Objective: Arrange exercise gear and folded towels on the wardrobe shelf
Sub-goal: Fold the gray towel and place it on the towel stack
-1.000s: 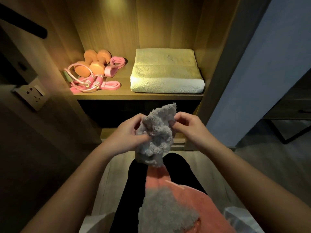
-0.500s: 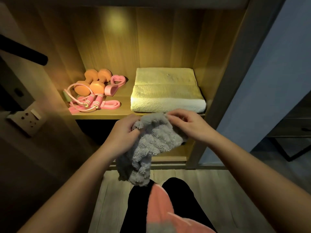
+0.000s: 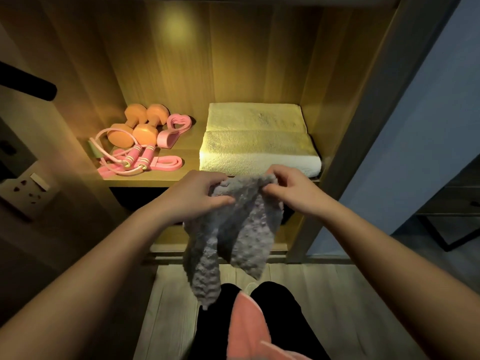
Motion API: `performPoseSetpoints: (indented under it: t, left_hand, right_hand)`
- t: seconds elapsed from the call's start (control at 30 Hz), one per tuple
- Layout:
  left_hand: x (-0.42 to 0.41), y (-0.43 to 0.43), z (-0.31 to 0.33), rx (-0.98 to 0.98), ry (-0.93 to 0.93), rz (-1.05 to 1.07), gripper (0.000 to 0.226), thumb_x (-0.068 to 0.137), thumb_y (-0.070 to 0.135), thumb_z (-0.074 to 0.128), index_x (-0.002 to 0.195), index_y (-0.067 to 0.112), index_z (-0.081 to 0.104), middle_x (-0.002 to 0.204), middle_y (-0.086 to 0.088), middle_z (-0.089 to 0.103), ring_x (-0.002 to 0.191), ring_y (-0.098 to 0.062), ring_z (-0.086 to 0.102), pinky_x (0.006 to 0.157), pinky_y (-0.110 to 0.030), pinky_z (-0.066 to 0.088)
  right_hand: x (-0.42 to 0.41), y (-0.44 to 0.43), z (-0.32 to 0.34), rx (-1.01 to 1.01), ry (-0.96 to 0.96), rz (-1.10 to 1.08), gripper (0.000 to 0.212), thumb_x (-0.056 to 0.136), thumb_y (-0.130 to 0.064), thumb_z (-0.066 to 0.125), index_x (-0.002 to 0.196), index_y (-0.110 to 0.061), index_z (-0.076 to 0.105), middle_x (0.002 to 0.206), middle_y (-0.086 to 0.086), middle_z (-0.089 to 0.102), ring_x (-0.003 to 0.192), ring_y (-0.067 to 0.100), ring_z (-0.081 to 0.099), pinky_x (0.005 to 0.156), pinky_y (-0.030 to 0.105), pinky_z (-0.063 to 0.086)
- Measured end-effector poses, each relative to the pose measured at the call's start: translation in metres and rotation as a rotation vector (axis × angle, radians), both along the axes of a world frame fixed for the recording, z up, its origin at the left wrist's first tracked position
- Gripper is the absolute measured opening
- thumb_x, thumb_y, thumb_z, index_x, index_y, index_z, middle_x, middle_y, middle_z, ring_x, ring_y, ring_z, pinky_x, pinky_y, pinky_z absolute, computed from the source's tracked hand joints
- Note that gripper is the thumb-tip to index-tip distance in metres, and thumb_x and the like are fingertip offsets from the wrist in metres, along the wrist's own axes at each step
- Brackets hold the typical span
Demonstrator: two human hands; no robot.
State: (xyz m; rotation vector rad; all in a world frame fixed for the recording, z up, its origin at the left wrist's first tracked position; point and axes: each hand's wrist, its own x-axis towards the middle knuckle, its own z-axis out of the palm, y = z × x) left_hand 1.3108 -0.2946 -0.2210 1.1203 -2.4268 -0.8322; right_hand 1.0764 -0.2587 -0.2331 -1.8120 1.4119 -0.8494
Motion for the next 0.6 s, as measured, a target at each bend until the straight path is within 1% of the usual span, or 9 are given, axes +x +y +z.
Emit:
performPoseSetpoints:
  t: [0.07, 0.13, 0.23, 0.3, 0.37, 0.43, 0.5, 0.53, 0.6]
  left_hand:
    - [0.006, -0.006, -0.001, 0.08, -0.081, -0.055, 0.017, 0.086, 0.036, 0.07, 0.098, 0.023, 0.069, 0.092, 0.009, 0.069, 0.087, -0.009, 0.063, 0.081, -0.04, 0.053]
    - [0.013, -0.013, -0.004, 0.135, -0.144, -0.06, 0.024, 0.086, 0.034, 0.071, 0.099, 0.015, 0.069, 0.096, 0.0, 0.07, 0.089, -0.016, 0.065, 0.083, -0.046, 0.053]
    - [0.023, -0.025, -0.009, 0.261, -0.124, -0.032, 0.027, 0.084, 0.035, 0.071, 0.104, 0.017, 0.07, 0.099, 0.0, 0.072, 0.089, -0.016, 0.069, 0.084, -0.044, 0.056]
    - [0.028, -0.031, -0.012, 0.306, -0.107, -0.011, 0.032, 0.08, 0.043, 0.071, 0.105, 0.022, 0.07, 0.1, 0.004, 0.072, 0.09, -0.012, 0.069, 0.084, -0.039, 0.056]
    - [0.033, -0.038, -0.015, 0.32, -0.109, -0.004, 0.037, 0.077, 0.05, 0.071, 0.099, 0.02, 0.07, 0.097, 0.005, 0.071, 0.089, -0.01, 0.067, 0.08, -0.034, 0.054]
    - [0.041, -0.046, -0.019, 0.349, -0.097, 0.023, 0.04, 0.075, 0.051, 0.074, 0.093, 0.016, 0.069, 0.092, 0.002, 0.07, 0.084, -0.012, 0.067, 0.073, -0.031, 0.051]
    - [0.048, -0.053, -0.023, 0.431, 0.004, 0.102, 0.04, 0.072, 0.045, 0.075, 0.096, 0.013, 0.068, 0.092, 0.0, 0.071, 0.083, -0.012, 0.068, 0.071, -0.026, 0.05]
    - [0.051, -0.055, -0.027, 0.498, 0.115, 0.154, 0.041, 0.071, 0.041, 0.075, 0.101, 0.014, 0.068, 0.095, 0.0, 0.072, 0.086, -0.012, 0.069, 0.074, -0.026, 0.051]
    - [0.051, -0.059, -0.034, 0.608, 0.403, 0.279, 0.041, 0.071, 0.031, 0.075, 0.108, 0.017, 0.066, 0.101, 0.002, 0.073, 0.097, -0.015, 0.069, 0.085, -0.03, 0.052]
  right_hand:
    - [-0.007, -0.003, -0.002, 0.0, 0.02, -0.073, 0.011, 0.093, -0.014, 0.055, 0.083, -0.016, 0.051, 0.076, -0.003, 0.049, 0.068, 0.005, 0.046, 0.062, 0.025, 0.037]
    - [-0.016, -0.007, -0.008, 0.026, 0.076, -0.112, 0.008, 0.096, -0.019, 0.051, 0.096, -0.011, 0.051, 0.077, -0.002, 0.047, 0.062, 0.004, 0.042, 0.058, 0.024, 0.033]
    - [-0.028, -0.015, -0.016, 0.066, 0.057, -0.181, 0.01, 0.096, -0.016, 0.053, 0.101, -0.01, 0.047, 0.075, 0.003, 0.045, 0.055, 0.002, 0.04, 0.053, 0.02, 0.032]
    - [-0.034, -0.018, -0.02, 0.079, -0.035, -0.238, 0.014, 0.095, -0.015, 0.058, 0.105, -0.011, 0.049, 0.08, 0.012, 0.054, 0.064, 0.01, 0.049, 0.06, 0.026, 0.038]
    - [-0.042, -0.021, -0.024, 0.055, -0.104, -0.304, 0.021, 0.093, -0.015, 0.063, 0.112, -0.013, 0.054, 0.09, 0.019, 0.063, 0.074, 0.022, 0.055, 0.068, 0.033, 0.044]
    - [-0.051, -0.023, -0.026, 0.031, -0.13, -0.359, 0.028, 0.09, -0.014, 0.067, 0.117, -0.015, 0.059, 0.098, 0.009, 0.067, 0.089, 0.021, 0.062, 0.081, 0.035, 0.05]
    - [-0.062, -0.028, -0.029, 0.062, -0.171, -0.418, 0.036, 0.087, -0.014, 0.071, 0.122, -0.015, 0.06, 0.113, 0.005, 0.065, 0.109, 0.023, 0.061, 0.098, 0.041, 0.049]
    - [-0.066, -0.029, -0.031, 0.096, -0.21, -0.444, 0.041, 0.085, -0.016, 0.074, 0.124, -0.016, 0.06, 0.121, 0.008, 0.064, 0.115, 0.025, 0.059, 0.102, 0.046, 0.047]
    - [-0.073, -0.033, -0.034, 0.161, -0.294, -0.494, 0.046, 0.082, -0.021, 0.077, 0.125, -0.02, 0.059, 0.126, 0.013, 0.061, 0.119, 0.029, 0.057, 0.103, 0.049, 0.046]
